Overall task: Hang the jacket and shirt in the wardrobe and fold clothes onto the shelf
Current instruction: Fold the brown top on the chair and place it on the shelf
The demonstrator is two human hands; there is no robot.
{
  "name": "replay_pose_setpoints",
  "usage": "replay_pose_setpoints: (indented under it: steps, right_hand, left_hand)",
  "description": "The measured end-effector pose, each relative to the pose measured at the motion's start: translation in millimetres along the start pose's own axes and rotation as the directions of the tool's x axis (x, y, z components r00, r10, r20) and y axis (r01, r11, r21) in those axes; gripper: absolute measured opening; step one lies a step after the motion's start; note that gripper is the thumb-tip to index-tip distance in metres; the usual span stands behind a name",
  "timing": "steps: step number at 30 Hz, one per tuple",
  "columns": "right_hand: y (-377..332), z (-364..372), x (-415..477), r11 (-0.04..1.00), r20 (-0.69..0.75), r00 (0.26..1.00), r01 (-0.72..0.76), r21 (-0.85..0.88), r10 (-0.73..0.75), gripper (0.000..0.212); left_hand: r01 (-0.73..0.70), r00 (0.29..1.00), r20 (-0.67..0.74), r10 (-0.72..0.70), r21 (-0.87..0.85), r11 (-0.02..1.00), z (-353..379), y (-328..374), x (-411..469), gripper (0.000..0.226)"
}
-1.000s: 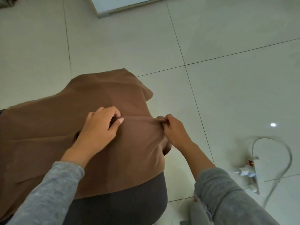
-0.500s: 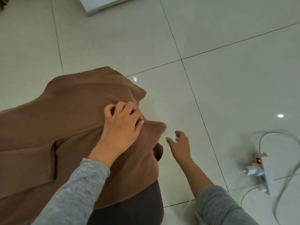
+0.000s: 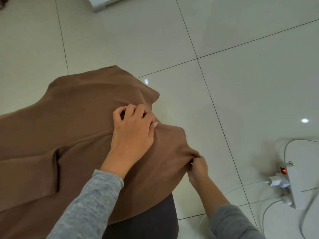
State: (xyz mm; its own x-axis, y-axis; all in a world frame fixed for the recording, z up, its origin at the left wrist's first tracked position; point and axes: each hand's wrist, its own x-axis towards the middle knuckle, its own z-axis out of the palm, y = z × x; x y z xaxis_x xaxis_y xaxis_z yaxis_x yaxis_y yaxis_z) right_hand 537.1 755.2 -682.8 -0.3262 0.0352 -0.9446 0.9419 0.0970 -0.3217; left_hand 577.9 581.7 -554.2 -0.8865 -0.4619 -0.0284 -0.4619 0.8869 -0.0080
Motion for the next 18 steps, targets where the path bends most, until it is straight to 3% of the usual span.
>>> replay_pose_setpoints:
  steps: [2, 5, 9, 12, 16, 18]
  right_hand:
    - [-13, -11, 4, 0.987, -0.012, 0.999, -0.028, 0.16, 0.031, 0.028]
    - [-35, -24, 5, 0.988, -0.01, 1.0, -0.01, 0.156, 0.011, 0.023]
    - [-57, -32, 12, 0.995, -0.107, 0.989, 0.102, -0.008, -0.103, 0.019]
    - [-55, -29, 11, 0.925, -0.129, 0.965, 0.172, -0.338, -0.226, 0.019]
    - [-45, -17, -13, 0.864, -0.011, 0.968, 0.219, -0.453, -0.251, 0.032]
    - [-45, 0, -39, 0.804, 0.148, 0.928, 0.371, -0.464, -0.343, 0.032]
  left_hand:
    - [0.013, 1.0, -0.004, -0.013, -0.005, 1.0, 0, 0, 1, 0.009]
    - [0.022, 1.0, -0.002, -0.022, -0.011, 1.0, 0, 1, 1, 0.009]
    - [0.019, 1.0, -0.008, -0.019, -0.024, 1.0, 0, 1, 0, 0.007]
    - [0.03, 0.999, 0.013, -0.03, -0.03, 0.999, -1, 1, 0, 0.007]
    - [0.041, 0.999, -0.012, -0.043, -0.101, 0.994, -5, 1, -3, 0.006]
    - [0.096, 0.993, -0.047, -0.104, -0.154, 0.983, -10, -1, -9, 0.016]
